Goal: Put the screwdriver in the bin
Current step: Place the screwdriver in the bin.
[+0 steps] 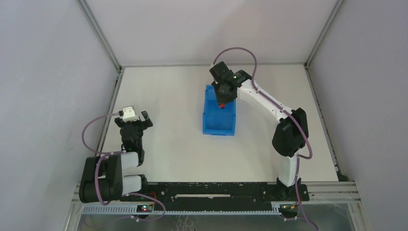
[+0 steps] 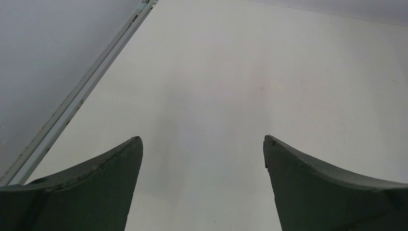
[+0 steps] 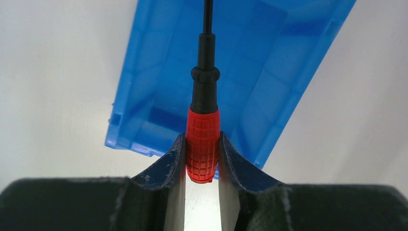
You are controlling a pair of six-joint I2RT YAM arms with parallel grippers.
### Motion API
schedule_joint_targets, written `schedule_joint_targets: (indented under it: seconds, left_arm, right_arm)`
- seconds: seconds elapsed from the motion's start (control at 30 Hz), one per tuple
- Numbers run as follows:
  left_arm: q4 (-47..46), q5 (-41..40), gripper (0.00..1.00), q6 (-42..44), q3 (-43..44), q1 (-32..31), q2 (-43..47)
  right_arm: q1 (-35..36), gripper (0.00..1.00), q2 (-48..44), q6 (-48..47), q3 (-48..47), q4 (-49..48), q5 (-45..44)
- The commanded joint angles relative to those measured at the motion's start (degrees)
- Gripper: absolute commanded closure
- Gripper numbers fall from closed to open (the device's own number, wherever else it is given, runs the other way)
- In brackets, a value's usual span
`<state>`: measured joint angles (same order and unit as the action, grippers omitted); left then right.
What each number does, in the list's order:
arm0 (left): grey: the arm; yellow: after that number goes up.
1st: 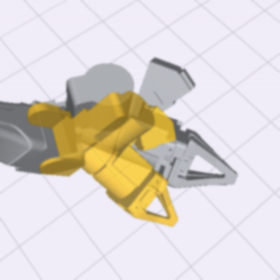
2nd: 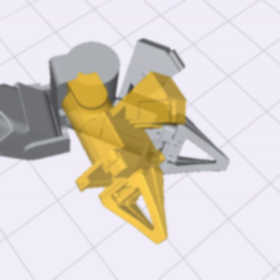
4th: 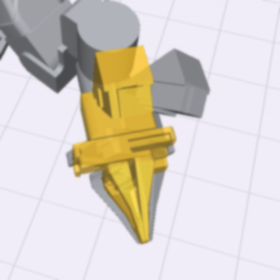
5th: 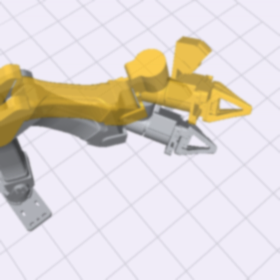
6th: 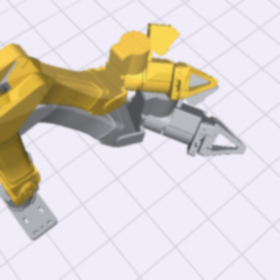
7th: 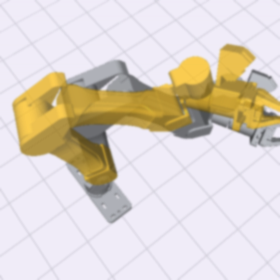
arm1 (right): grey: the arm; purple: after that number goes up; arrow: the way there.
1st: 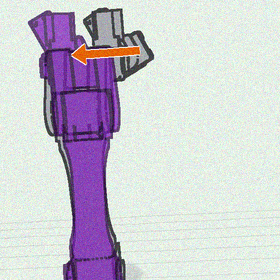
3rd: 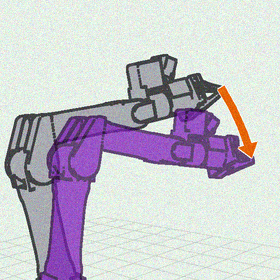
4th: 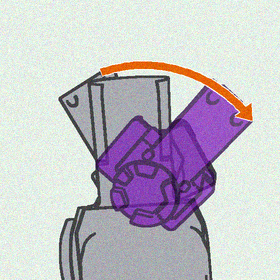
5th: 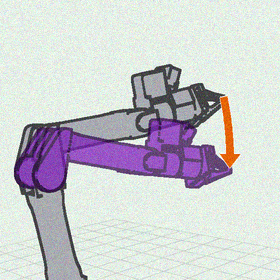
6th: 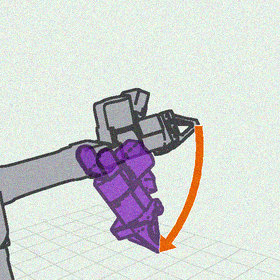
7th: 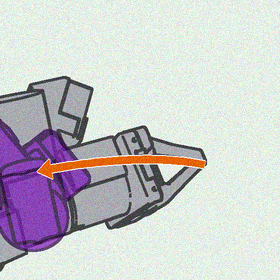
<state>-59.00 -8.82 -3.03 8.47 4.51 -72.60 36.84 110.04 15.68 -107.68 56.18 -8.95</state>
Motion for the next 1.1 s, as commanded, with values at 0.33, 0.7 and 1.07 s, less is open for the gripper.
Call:
schedule_joint_targets:
  seconds: [0.33, 0.7, 1.07]
  left_arm:
    - [-1.6, -0.6, 0.0, 0.9, 2.4, -0.4, 0.6]
    - [-1.6, -0.6, 0.0, 0.9, 2.3, -0.4, 0.6]
    - [-1.6, -0.7, 0.0, 0.9, 2.3, -0.4, 0.6]
  right_arm:
    - [3.0, 0.96, -5.8, 1.4, 14.8, -12.8, -3.5]
    - [3.6, 0.92, -5.4, 0.2, 20.4, -17.1, -4.0]
    - [3.6, 0.84, -2.2, -2.9, 21.3, -19.7, -4.3]
